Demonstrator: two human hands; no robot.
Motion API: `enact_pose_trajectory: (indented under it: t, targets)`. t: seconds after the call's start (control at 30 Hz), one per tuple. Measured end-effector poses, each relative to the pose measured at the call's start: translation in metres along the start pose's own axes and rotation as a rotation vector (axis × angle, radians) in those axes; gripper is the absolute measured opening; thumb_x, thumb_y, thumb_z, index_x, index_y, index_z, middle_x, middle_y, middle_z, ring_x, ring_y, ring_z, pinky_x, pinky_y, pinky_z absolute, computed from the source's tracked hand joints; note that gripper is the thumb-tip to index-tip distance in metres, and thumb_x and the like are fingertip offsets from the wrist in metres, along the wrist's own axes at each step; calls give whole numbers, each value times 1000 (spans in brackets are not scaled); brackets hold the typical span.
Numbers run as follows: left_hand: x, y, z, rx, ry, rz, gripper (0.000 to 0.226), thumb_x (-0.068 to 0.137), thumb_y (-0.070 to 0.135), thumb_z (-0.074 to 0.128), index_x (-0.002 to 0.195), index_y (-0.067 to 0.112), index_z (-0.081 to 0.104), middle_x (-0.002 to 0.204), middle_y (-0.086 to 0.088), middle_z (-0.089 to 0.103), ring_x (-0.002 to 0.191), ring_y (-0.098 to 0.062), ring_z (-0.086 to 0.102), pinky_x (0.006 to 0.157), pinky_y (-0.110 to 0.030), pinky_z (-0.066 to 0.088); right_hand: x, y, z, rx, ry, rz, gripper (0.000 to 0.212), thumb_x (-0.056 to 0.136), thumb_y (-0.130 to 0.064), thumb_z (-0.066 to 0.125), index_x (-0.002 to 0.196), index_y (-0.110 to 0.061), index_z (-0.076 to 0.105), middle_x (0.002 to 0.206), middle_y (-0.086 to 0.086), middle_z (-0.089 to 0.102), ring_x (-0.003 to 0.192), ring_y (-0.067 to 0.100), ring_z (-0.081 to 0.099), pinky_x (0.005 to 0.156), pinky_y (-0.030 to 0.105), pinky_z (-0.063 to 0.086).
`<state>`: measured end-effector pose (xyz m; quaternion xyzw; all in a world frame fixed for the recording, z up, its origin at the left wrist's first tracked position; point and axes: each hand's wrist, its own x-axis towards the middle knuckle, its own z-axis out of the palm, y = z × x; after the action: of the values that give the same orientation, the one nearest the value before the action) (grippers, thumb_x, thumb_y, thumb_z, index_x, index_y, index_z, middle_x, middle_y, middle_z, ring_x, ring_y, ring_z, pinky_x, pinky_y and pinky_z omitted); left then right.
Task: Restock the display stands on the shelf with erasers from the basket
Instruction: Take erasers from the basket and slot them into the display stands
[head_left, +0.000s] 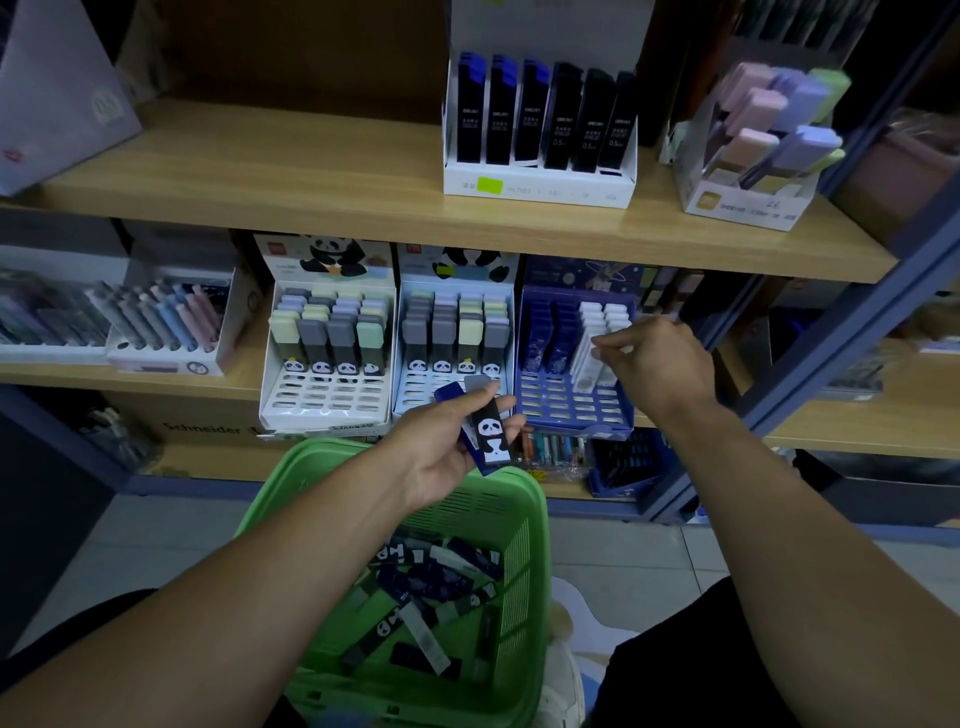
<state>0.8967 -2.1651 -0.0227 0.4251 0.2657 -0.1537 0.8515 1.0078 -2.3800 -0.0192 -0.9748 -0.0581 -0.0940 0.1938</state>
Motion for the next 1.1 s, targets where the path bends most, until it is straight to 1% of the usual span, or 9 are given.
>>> enact_pose_trajectory:
  t: [0.17, 0.27, 0.37, 0.47, 0.57, 0.67, 0.8, 0.97, 1.1]
  targets:
    - [1, 2, -5, -4, -2, -16, 21, 102, 5, 50, 121, -2, 56, 106, -21, 74, 93, -32, 74, 80, -41, 61, -3, -9, -4, -77, 0, 19, 17, 97, -32, 65, 109, -30, 77, 120, -3, 72, 102, 24, 67, 73, 34, 52]
    - [1, 1, -9, 63, -15, 8, 21, 101, 6, 51, 120, -1, 58, 108, -16, 75, 95, -28, 74, 78, -39, 61, -8, -21, -6, 22, 83, -74, 19, 97, -37, 65, 111, -29, 76, 116, -5, 71, 92, 16, 68, 74, 35, 56]
    - [-1, 2, -14, 156, -35, 21, 22, 100, 11, 55, 118, 3, 64, 108, -12, 76, 91, -23, 74, 74, -38, 61, -24, -50, 2, 503, -228, -113, 31, 92, -41, 68, 119, -26, 71, 108, -4, 74, 77, 3, 68, 73, 26, 57]
    - [-4, 3, -19, 216, -47, 35, 22, 98, 15, 59, 118, 8, 65, 110, -13, 75, 90, -23, 74, 70, -35, 61, -40, -75, 15, 718, -635, -41, 40, 91, -39, 68, 129, -24, 64, 88, -4, 73, 66, 10, 69, 66, 30, 58]
    - [-7, 5, -29, 258, -43, 52, 24, 97, 16, 60, 118, 6, 66, 110, -15, 74, 97, -27, 73, 75, -38, 60, -40, -89, 22, 749, -725, -52, 28, 92, -32, 70, 116, -17, 70, 67, -7, 69, 61, 13, 66, 64, 30, 57]
    - [-9, 7, -42, 251, -2, 56, 26, 97, 18, 61, 119, 6, 66, 111, -16, 74, 105, -32, 70, 84, -43, 59, -34, -102, 27, 752, -777, -32, 22, 90, -28, 73, 107, -13, 73, 82, 0, 75, 66, 12, 67, 69, 30, 59]
    - [-10, 14, -62, 129, 144, 86, 28, 104, 16, 50, 128, 4, 57, 104, -12, 73, 80, -25, 69, 66, -35, 59, -24, -121, 36, 844, -647, 29, 14, 88, -19, 76, 101, -14, 72, 94, 9, 76, 71, 13, 68, 65, 24, 56]
    - [-15, 25, -89, 47, 268, 186, 23, 109, 11, 33, 116, 0, 52, 121, -21, 68, 101, -35, 69, 87, -43, 57, -11, -128, 48, 753, -346, -67, 17, 93, -19, 72, 108, -18, 65, 85, 4, 67, 78, 21, 71, 79, 38, 60]
    - [-20, 37, -101, 36, 320, 269, 14, 108, 10, 38, 115, 7, 50, 115, -16, 71, 98, -32, 71, 80, -41, 59, -13, -141, 59, 720, -221, -177, 17, 92, -20, 72, 102, -27, 60, 94, -1, 61, 88, 26, 67, 80, 42, 57]
